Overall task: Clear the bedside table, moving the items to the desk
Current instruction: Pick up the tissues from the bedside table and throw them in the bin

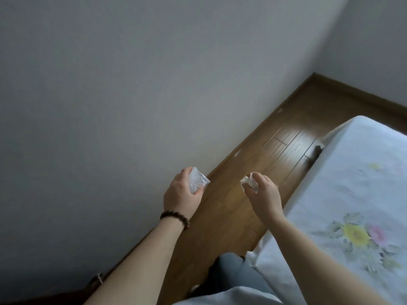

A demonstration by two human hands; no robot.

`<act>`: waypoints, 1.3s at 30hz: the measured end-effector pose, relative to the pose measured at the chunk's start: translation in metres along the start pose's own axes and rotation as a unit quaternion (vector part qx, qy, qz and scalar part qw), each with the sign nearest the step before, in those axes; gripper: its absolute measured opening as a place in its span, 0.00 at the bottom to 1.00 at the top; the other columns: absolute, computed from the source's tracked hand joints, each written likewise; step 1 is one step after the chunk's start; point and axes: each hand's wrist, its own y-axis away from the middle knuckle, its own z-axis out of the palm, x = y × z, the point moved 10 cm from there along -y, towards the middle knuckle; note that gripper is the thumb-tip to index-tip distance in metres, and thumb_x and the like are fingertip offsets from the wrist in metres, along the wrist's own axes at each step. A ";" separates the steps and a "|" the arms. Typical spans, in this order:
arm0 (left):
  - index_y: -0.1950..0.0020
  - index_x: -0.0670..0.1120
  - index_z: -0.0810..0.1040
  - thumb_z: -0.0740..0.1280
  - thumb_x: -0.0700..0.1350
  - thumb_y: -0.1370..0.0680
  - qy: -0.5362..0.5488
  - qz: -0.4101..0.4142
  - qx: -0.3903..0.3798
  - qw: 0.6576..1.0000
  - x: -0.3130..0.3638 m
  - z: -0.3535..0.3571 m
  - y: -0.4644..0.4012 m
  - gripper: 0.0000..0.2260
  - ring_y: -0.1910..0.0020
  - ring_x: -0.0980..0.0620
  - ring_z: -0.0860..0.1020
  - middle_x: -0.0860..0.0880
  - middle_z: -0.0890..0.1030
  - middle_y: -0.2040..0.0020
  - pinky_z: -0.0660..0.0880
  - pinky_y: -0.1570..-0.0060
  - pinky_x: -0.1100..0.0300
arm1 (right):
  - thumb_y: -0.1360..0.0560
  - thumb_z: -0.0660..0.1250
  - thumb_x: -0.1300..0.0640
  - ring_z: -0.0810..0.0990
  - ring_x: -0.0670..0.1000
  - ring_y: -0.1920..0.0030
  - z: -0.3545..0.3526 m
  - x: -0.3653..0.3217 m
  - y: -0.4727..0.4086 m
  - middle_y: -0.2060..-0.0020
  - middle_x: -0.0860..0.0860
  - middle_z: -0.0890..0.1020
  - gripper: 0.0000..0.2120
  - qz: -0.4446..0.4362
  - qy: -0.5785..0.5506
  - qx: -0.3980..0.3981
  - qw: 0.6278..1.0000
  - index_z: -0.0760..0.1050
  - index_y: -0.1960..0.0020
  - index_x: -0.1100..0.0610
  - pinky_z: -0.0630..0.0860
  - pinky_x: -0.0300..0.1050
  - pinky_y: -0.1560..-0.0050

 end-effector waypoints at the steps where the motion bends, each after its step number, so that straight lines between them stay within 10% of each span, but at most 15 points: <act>1: 0.32 0.49 0.70 0.70 0.52 0.26 0.005 0.012 -0.011 1.000 0.008 0.009 -0.017 0.24 0.45 0.47 0.78 0.47 0.78 0.40 0.78 0.49 0.52 | 0.26 0.69 0.54 0.73 0.48 0.55 -0.004 0.008 -0.011 0.48 0.53 0.79 0.16 0.014 0.001 0.012 1.000 0.74 0.40 0.56 0.69 0.41 0.57; 39: 0.31 0.50 0.68 0.71 0.56 0.27 0.026 0.365 -0.288 0.885 0.670 0.536 -0.661 0.27 0.47 0.50 0.78 0.49 0.78 0.42 0.79 0.49 0.52 | 0.26 0.66 0.56 0.77 0.53 0.52 -0.344 0.391 -0.671 0.54 0.51 0.79 0.09 0.338 -0.008 0.323 0.884 0.76 0.46 0.54 0.74 0.48 0.53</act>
